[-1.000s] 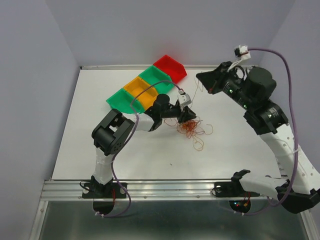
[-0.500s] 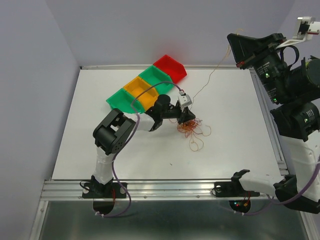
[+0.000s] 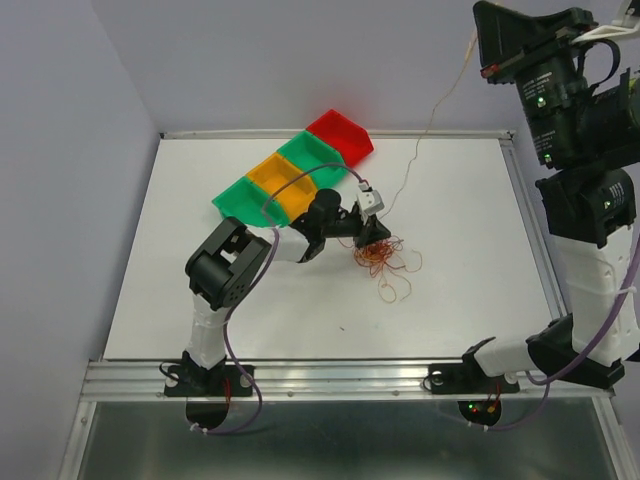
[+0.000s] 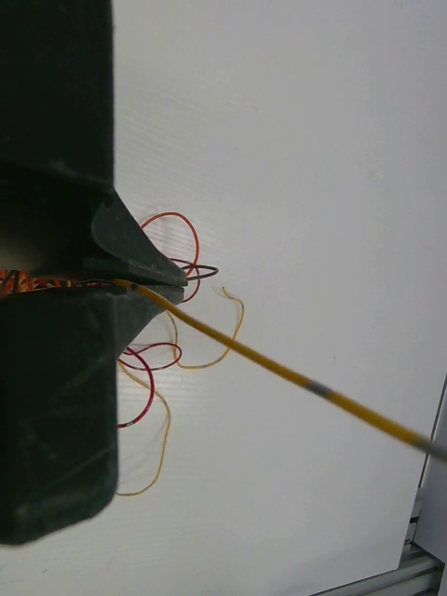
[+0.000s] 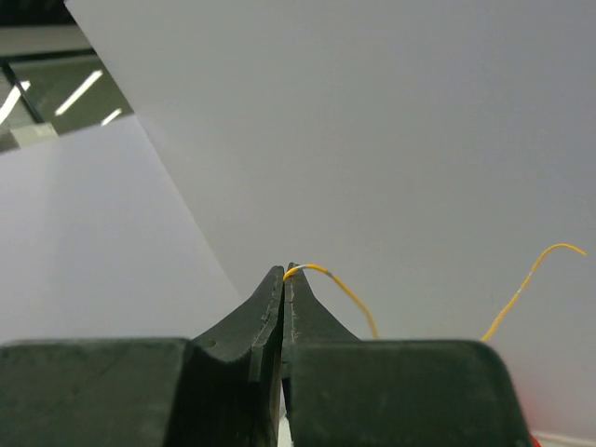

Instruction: Untangle the cables

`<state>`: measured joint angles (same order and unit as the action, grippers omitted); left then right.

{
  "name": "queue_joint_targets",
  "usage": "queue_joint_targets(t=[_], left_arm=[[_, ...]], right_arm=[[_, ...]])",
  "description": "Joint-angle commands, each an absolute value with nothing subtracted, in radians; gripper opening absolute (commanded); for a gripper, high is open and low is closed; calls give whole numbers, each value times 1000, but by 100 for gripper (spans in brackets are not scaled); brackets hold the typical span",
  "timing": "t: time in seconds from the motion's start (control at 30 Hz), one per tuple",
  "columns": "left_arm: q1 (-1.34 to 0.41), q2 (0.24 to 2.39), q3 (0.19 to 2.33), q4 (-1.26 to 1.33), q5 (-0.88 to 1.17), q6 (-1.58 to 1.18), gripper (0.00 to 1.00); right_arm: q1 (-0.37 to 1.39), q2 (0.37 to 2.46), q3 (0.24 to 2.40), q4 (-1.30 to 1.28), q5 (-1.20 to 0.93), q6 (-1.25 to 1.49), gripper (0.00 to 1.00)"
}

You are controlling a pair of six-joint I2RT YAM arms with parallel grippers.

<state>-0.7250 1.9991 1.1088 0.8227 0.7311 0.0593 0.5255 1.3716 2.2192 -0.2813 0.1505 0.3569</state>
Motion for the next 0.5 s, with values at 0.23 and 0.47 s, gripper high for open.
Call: queue_joint_targets(t=[0.23, 0.47], left_arm=[[-729, 1985, 1137, 848, 758, 58, 14], [-712, 1895, 1123, 805, 732, 77, 30]], right_arm=[[535, 1359, 2270, 222, 239, 310, 1], [535, 1255, 2035, 236, 256, 356, 0]])
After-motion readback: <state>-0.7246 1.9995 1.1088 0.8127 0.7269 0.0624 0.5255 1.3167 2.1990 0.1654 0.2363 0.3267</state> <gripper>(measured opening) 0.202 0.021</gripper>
